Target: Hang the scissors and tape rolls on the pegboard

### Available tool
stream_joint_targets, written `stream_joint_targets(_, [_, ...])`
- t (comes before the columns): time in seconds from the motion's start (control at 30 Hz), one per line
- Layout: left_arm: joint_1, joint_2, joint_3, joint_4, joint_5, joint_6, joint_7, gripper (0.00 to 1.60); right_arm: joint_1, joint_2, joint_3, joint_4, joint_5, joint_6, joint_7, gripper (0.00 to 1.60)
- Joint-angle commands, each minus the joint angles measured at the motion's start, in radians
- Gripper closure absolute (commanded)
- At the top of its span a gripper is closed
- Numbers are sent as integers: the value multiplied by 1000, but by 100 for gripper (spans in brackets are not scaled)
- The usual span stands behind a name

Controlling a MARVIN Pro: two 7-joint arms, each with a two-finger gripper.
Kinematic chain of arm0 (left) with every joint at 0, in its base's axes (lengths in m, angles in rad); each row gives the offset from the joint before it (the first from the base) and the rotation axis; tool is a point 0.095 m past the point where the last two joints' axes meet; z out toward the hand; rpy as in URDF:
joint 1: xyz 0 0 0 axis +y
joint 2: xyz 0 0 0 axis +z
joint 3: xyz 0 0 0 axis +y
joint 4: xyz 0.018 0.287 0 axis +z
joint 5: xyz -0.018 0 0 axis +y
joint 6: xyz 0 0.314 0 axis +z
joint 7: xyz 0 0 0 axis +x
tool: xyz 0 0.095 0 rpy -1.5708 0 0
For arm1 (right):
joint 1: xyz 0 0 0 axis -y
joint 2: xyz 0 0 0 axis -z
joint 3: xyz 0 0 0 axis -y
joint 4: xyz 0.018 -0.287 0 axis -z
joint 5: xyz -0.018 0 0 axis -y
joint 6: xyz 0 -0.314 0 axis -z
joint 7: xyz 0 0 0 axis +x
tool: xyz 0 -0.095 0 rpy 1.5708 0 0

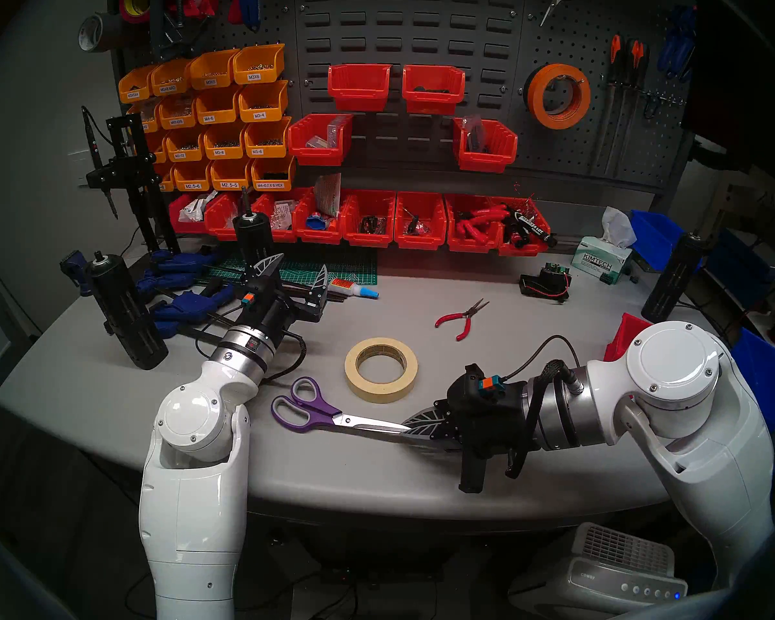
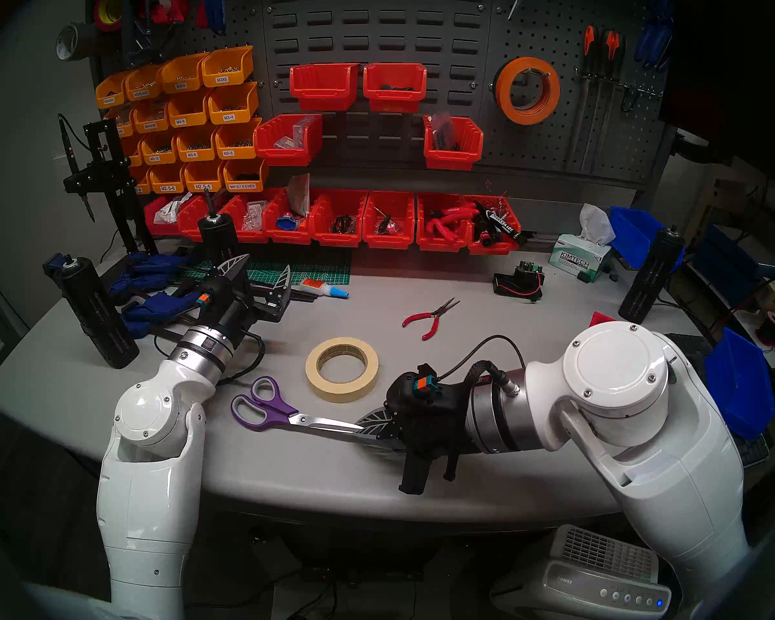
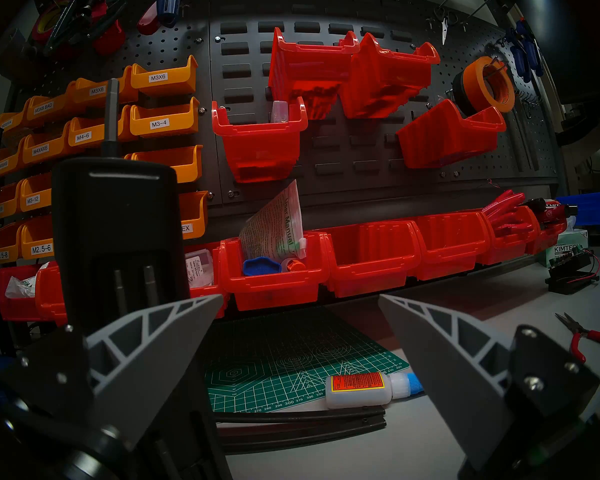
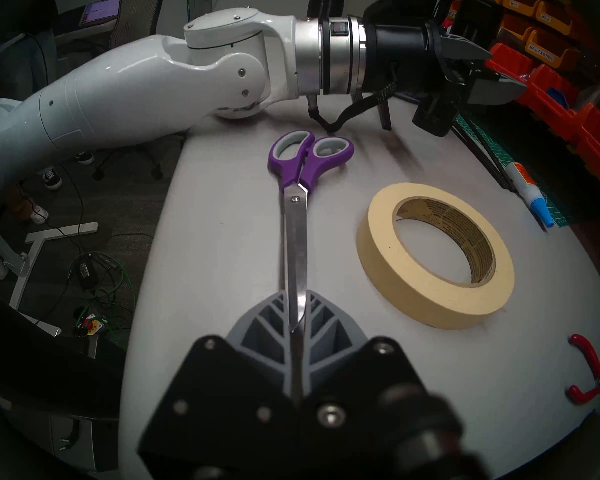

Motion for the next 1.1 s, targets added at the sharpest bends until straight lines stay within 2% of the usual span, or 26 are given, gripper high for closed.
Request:
stream_joint_targets(0.0, [-1,0,0,-1,0,-4,0,0,38,-25,59,-14,47,-29,18,160])
stream_joint_targets(0.27, [-1,0,0,-1,0,-4,0,0,48,-34,143,-14,79,-39,38,160])
stream_joint_targets(0.47, [-1,0,0,-1,0,-4,0,0,21,-28,178,-14,93,-36,56,160])
stream_joint_targets(0.97, [-1,0,0,-1,0,-4,0,0,31,-122,317,-14,184,-48,43,160])
stream_joint_targets(1.07, [-1,0,0,-1,0,-4,0,0,47,-155,370,-14,215,-49,36,160])
